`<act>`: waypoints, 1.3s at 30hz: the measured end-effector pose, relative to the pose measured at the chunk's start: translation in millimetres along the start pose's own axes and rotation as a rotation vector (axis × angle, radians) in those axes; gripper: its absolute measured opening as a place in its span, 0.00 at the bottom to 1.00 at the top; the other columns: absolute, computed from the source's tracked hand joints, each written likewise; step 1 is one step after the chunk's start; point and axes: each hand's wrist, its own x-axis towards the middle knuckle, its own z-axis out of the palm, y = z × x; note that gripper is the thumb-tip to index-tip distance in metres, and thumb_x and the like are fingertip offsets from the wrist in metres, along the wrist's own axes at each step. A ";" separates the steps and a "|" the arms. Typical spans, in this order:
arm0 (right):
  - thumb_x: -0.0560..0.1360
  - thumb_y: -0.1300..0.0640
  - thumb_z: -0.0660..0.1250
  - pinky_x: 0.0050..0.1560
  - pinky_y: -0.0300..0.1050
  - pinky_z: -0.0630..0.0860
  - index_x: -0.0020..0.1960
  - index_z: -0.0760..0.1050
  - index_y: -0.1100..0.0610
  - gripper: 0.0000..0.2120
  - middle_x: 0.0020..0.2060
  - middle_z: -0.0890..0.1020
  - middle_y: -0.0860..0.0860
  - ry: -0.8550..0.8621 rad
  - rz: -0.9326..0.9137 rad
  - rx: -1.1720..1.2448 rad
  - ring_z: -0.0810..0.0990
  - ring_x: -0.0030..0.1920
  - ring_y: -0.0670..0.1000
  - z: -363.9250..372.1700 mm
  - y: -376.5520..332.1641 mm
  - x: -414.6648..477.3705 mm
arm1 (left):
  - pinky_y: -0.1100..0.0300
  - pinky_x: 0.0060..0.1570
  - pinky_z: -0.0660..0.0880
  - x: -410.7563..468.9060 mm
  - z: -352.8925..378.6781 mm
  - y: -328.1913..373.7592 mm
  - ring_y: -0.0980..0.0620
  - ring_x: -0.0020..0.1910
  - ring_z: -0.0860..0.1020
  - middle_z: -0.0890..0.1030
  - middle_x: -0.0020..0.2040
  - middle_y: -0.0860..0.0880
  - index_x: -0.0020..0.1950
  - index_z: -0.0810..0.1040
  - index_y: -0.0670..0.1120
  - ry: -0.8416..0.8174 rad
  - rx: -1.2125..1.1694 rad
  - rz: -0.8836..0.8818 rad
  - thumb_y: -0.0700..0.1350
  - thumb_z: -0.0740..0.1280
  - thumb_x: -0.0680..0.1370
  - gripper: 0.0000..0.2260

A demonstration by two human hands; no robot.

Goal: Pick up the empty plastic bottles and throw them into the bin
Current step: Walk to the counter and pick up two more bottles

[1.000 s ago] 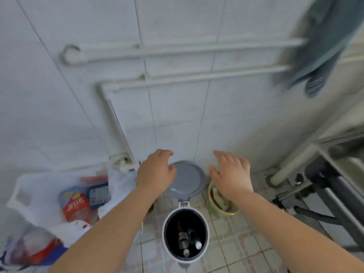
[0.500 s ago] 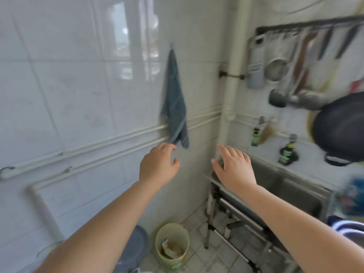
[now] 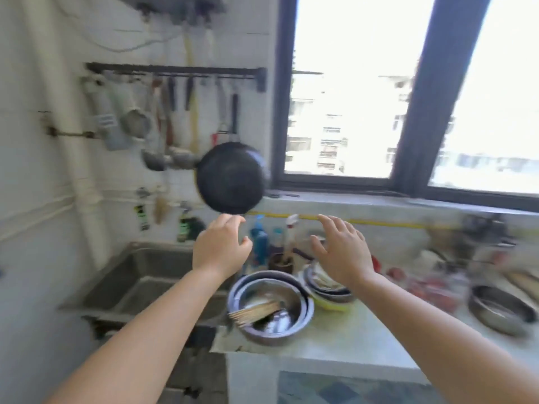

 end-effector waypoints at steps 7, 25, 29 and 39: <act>0.72 0.41 0.50 0.67 0.52 0.64 0.70 0.65 0.56 0.32 0.67 0.73 0.54 0.063 0.397 -0.172 0.69 0.67 0.56 -73.2 179.9 -53.5 | 0.52 0.58 0.72 20.2 115.6 185.5 0.46 0.62 0.74 0.75 0.64 0.49 0.64 0.73 0.48 -0.192 -0.214 0.307 0.49 0.63 0.75 0.17; 0.78 0.44 0.55 0.72 0.52 0.60 0.73 0.60 0.55 0.27 0.72 0.67 0.51 0.294 1.071 -0.532 0.63 0.72 0.53 -223.0 410.7 -186.3 | 0.52 0.58 0.72 5.9 278.6 562.3 0.46 0.63 0.73 0.74 0.65 0.50 0.66 0.72 0.50 -0.472 -0.544 0.992 0.49 0.62 0.75 0.19; 0.78 0.45 0.56 0.71 0.50 0.61 0.74 0.60 0.54 0.27 0.72 0.67 0.50 0.304 1.184 -0.612 0.63 0.71 0.51 -259.1 434.5 -244.8 | 0.51 0.55 0.73 -43.1 289.8 633.3 0.46 0.61 0.73 0.73 0.64 0.50 0.65 0.71 0.51 -0.522 -0.582 1.140 0.52 0.62 0.76 0.18; 0.78 0.44 0.55 0.71 0.51 0.60 0.74 0.58 0.54 0.27 0.72 0.67 0.51 0.356 1.365 -0.789 0.64 0.71 0.53 -388.3 515.8 -383.5 | 0.53 0.53 0.72 -184.1 275.0 821.5 0.46 0.62 0.73 0.73 0.65 0.49 0.66 0.71 0.49 -0.587 -0.717 1.321 0.49 0.62 0.76 0.18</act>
